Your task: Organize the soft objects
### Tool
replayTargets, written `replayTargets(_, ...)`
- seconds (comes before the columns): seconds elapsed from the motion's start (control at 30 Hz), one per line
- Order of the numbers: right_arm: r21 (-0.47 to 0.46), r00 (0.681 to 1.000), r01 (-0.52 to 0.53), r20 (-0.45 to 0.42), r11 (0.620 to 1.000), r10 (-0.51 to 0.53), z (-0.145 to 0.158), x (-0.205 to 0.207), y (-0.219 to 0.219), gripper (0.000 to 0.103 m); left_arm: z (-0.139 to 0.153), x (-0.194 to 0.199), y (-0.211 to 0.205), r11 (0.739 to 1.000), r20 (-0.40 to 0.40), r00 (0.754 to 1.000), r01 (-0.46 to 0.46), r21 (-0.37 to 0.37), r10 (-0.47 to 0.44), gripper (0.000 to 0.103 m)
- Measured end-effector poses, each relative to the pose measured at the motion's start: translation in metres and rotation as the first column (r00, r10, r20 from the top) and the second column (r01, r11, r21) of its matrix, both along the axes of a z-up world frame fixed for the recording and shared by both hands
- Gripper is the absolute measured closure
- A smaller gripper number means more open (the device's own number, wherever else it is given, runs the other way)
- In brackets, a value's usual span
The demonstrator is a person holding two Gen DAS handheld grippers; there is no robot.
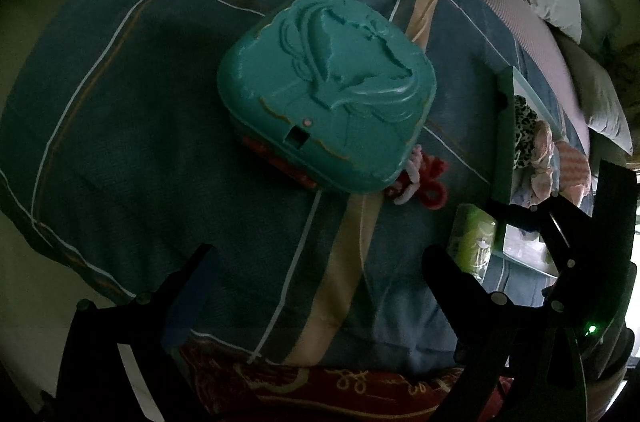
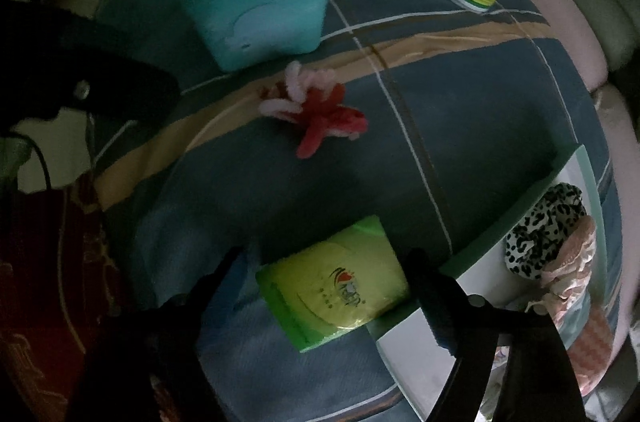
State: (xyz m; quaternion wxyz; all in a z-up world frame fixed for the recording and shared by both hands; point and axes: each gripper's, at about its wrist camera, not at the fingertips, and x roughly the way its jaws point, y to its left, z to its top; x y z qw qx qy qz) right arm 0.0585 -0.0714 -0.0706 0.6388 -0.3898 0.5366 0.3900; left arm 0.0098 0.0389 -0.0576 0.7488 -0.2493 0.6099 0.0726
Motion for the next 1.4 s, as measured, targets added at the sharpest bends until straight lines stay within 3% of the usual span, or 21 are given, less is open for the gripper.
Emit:
replayTargets(0.17, -0.007, 1.000, -0.010, 0.016, 1.000, 0.010, -0.001, -0.002, 0.001, 0.019, 0.002, -0.008, 0.002, 1.000, -0.003, 1.000, -0.001, -0.004, 0.001, 0.002)
replayTargets(0.3, 0.002, 0.999, 0.011, 0.045, 1.000, -0.011, -0.002, -0.011, -0.008, 0.026, 0.001, -0.007, 0.002, 1.000, -0.001, 1.000, -0.001, -0.002, 0.001, 0.002)
replayTargets(0.53, 0.105, 0.982, 0.180, 0.033, 0.978, -0.184, 0.008, -0.008, -0.028, 0.028, 0.002, -0.008, -0.001, 1.000, 0.004, 1.000, -0.004, 0.006, 0.004, 0.002)
replayTargets(0.8, 0.225, 0.907, 0.415, -0.023, 0.882, -0.421, 0.016, -0.005, -0.052, 0.028, 0.003, -0.003, -0.006, 1.000, 0.005, 1.000, -0.021, 0.009, 0.021, 0.002)
replayTargets(1.13, 0.334, 0.870, 0.464, 0.002, 0.821, -0.493, 0.056, -0.019, -0.075, 0.028, 0.006, 0.001, -0.015, 1.000, 0.001, 1.000, -0.024, 0.015, 0.024, 0.002)
replayTargets(1.27, 0.375, 0.843, 0.496, 0.010, 0.783, -0.538, 0.076, -0.014, -0.091, 0.028, 0.009, 0.006, -0.025, 0.999, 0.002, 1.000, -0.006, 0.041, 0.006, 0.002)
replayTargets(1.4, 0.391, 0.796, 0.556, 0.005, 0.734, -0.605, 0.081, 0.006, -0.110, 0.028, 0.008, 0.015, -0.046, 0.996, -0.004, 0.999, 0.044, 0.079, -0.044, 0.002)
